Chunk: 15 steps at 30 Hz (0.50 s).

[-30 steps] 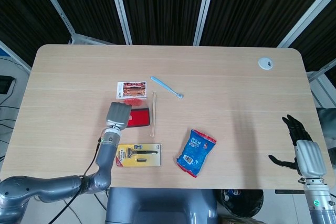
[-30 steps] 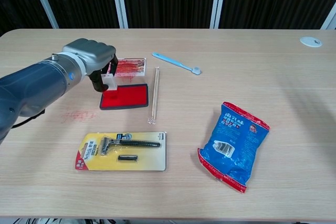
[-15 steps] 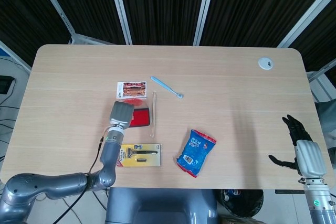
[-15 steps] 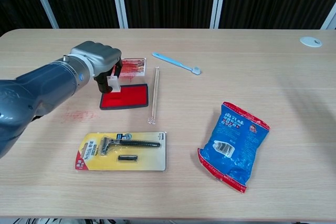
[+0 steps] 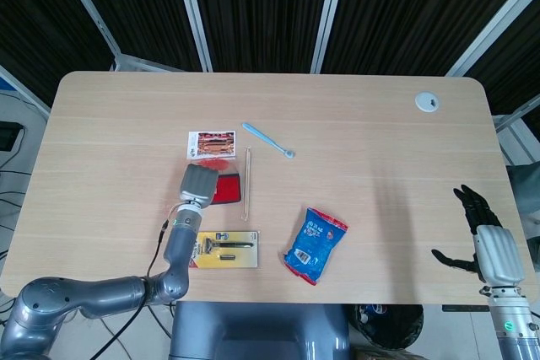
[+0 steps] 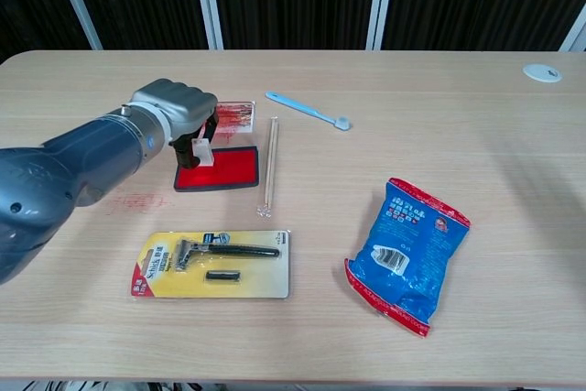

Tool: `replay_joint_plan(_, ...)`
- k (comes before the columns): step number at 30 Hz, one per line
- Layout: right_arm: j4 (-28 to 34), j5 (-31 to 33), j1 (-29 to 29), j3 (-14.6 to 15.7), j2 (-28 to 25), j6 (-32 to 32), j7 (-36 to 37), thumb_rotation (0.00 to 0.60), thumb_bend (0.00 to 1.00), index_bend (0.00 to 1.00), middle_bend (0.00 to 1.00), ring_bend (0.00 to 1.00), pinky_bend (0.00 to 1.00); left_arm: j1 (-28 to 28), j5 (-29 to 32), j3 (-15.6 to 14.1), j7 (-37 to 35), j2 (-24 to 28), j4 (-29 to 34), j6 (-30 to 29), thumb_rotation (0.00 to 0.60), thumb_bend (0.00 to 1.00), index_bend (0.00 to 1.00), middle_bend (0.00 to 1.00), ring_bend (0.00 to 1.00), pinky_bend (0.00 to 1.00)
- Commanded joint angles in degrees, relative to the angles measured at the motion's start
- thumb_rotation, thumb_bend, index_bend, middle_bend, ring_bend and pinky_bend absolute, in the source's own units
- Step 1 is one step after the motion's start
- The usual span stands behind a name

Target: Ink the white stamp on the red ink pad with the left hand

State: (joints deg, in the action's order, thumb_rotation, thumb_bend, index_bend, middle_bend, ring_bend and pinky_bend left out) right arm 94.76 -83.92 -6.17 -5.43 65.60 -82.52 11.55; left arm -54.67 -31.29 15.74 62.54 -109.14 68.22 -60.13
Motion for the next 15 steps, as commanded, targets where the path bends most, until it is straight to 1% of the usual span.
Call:
replay_joint_plan(1, -0.03, 0.00, -0.01, -0.01, 0.01, 0.01, 0.02, 0.600, 0.09, 0.00, 0.00, 0.00, 0.18, -0.31, 0.20, -0.21, -0.20, -0.42, -0.90, 0.42, 0.600, 0.53, 0.75, 0.76, 0.57, 0.61)
replay_joint_plan(8, -0.10, -0.06, 0.02, -0.03, 0.09, -0.10, 0.07, 0.600, 0.09, 0.00, 0.00, 0.00, 0.18, -0.66, 0.27, -0.60, -0.75, -1.18, -2.53, 0.95, 0.600, 0.53, 0.75, 0.76, 0.57, 0.61)
replay_joint_plan(15, -0.12, -0.21, 0.07, -0.03, 0.12, -0.29, 0.13, 0.600, 0.09, 0.00, 0.00, 0.00, 0.18, -0.69, 0.13, -0.93, -1.14, -1.33, -2.89, 0.82, 0.600, 0.53, 0.75, 0.76, 0.57, 0.61)
